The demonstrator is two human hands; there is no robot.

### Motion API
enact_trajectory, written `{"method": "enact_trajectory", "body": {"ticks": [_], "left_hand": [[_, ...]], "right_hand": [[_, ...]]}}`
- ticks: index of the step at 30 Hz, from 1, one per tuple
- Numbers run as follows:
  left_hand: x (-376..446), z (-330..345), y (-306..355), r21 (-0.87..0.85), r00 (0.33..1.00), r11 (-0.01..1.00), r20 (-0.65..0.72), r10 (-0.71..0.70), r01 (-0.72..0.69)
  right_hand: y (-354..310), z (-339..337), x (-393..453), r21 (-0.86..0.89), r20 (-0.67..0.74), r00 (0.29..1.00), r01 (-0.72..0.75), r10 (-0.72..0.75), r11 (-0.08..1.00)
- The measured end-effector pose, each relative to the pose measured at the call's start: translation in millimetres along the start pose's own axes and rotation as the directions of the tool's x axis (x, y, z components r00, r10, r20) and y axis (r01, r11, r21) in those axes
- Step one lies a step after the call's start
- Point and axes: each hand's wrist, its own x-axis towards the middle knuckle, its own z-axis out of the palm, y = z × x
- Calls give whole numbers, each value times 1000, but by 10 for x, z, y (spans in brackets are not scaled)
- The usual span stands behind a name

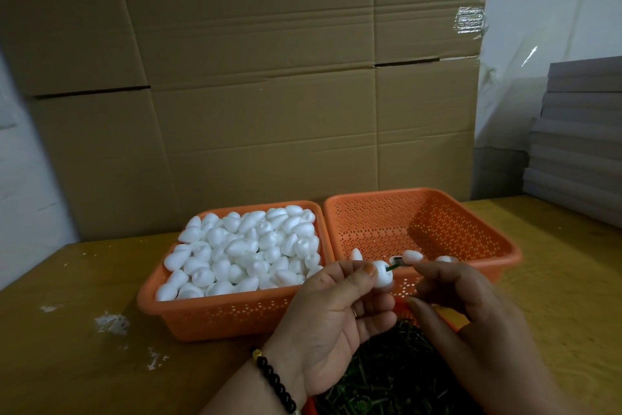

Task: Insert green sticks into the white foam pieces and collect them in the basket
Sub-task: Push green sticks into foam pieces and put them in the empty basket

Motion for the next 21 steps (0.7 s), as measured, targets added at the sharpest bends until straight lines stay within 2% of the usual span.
{"method": "enact_trajectory", "body": {"ticks": [5, 13, 18, 21], "left_hand": [[4, -20, -22, 39, 1000, 999, 10, 2, -2], [3, -22, -80, 192, 996, 978, -31, 88, -80], [-3, -32, -93, 283, 997, 956, 23, 80, -84], [-4, -38, -92, 348, 997, 934, 46, 68, -80]], "right_hand": [[-13, -11, 17, -24, 11, 1000, 24, -24, 999], [-14, 2, 13, -13, 12, 998, 59, -59, 998], [-38, -19, 38, -28, 113, 979, 175, -170, 984], [-27, -30, 49, -22, 139, 973, 188, -184, 982]]}}
